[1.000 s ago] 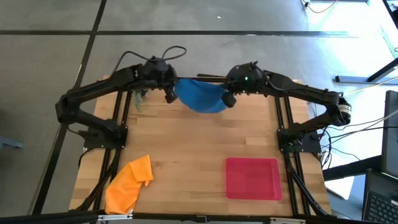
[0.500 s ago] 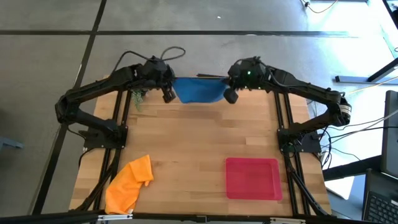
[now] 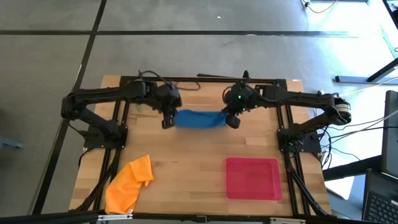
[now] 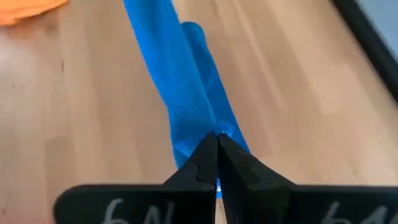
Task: Roll microfiber towels into tight, uniform cylinder then place into a basket
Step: Fold the blue microfiber towel
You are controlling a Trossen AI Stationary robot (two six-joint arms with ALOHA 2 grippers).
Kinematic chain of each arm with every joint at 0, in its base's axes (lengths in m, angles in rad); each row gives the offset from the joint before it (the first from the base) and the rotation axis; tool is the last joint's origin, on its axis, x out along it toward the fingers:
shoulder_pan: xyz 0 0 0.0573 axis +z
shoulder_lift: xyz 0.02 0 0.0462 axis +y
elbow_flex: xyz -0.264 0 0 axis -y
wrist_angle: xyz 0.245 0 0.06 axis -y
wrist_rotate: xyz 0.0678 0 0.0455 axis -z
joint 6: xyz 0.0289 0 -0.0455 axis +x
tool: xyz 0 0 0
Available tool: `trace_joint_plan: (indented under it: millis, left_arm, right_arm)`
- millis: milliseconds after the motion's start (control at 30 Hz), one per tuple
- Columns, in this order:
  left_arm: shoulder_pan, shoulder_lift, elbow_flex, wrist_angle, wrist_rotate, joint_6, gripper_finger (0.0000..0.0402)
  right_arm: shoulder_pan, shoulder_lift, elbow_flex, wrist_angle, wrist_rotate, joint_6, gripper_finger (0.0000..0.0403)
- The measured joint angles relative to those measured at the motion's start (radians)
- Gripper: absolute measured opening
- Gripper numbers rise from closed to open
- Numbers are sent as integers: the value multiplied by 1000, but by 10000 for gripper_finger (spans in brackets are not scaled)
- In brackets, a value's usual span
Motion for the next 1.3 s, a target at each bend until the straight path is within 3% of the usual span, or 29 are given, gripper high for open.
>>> trace_joint_plan:
  millis: [400, 733, 1300]
  left_arm:
    - [-153, 172, 0, -26, 45, -133, 0]
    - [-240, 272, 1, -16, 45, -341, 0]
    - [-251, 325, -2, -6, 32, -529, 0]
  right_arm:
    - [111, -1, -152, 36, -70, 64, 4]
    - [123, -1, -223, 49, -80, 34, 4]
    - [121, 2, -270, 154, -98, 37, 4]
